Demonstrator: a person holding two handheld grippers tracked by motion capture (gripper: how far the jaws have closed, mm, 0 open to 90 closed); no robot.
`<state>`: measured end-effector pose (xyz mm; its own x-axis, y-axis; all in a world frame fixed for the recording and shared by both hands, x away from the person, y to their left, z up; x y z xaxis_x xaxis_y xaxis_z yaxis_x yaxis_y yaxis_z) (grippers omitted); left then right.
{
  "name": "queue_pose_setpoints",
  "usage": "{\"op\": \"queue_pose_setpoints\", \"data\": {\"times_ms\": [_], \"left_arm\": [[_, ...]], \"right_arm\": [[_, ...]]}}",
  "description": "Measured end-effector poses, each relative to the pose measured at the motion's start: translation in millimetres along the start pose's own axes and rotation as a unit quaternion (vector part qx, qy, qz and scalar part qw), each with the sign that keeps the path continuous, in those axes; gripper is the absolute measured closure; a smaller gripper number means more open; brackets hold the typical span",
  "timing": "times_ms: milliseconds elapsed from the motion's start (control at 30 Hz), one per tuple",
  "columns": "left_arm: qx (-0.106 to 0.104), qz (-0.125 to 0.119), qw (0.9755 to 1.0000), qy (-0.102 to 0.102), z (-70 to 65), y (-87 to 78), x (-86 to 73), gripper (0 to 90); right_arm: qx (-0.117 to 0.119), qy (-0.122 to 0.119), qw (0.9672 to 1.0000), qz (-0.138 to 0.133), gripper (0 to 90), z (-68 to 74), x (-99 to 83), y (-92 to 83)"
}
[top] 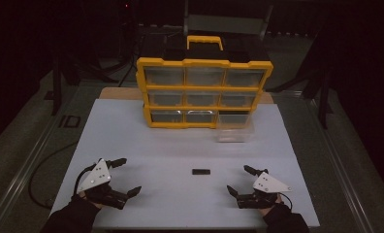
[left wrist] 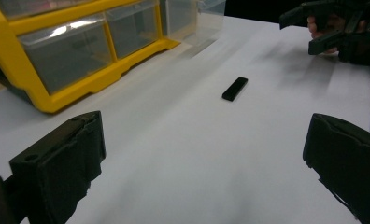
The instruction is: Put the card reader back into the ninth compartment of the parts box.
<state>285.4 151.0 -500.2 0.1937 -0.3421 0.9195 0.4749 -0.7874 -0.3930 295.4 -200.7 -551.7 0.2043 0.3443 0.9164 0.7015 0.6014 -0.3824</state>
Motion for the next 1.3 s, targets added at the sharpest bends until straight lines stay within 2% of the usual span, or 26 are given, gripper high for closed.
{"op": "queue_pose_setpoints", "data": {"times_ms": [300, 567, 900, 1033, 1200, 1300], "left_arm": [[-0.019, 0.018, 0.9996, 0.013, 0.9, 9.7, 24.2, 0.3], [-0.039, 0.035, 0.9982, 0.028, -1.6, 20.5, 38.4, 0.3], [-0.053, 0.069, 0.9950, 0.049, -5.9, 34.3, 44.7, 0.3], [-0.064, 0.067, 0.9941, 0.057, -10.0, 39.0, 51.9, 0.3], [-0.073, 0.076, 0.9925, 0.062, -12.2, 46.6, 58.2, 0.3], [-0.076, 0.090, 0.9904, 0.073, -13.4, 51.9, 59.8, 0.3]], "right_arm": [[0.002, 0.001, 1.0000, -0.002, 8.4, 0.0, 0.2, 0.3], [0.003, 0.000, 1.0000, -0.001, 8.4, 0.4, 0.1, 0.5], [0.005, 0.001, 1.0000, -0.001, 8.4, 0.8, 0.1, 1.0], [0.005, 0.002, 1.0000, 0.000, 8.4, 1.5, -0.1, 1.3], [0.007, 0.005, 1.0000, -0.001, 8.4, 1.9, 0.2, 1.3], [0.007, 0.006, 1.0000, -0.001, 8.4, 1.9, 0.2, 1.3]]}}
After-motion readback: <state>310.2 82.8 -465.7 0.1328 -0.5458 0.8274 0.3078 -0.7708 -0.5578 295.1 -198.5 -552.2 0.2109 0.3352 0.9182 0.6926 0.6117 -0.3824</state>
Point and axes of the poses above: each handheld gripper's, and its own axes: y roughly forward along the jaws, x roughly out of its top, z roughly to its left, the point moved 9 cm from there along y, roughly forward along the jaws, and after that the axes turned 3 degrees about -x, right-handed, at the moved point
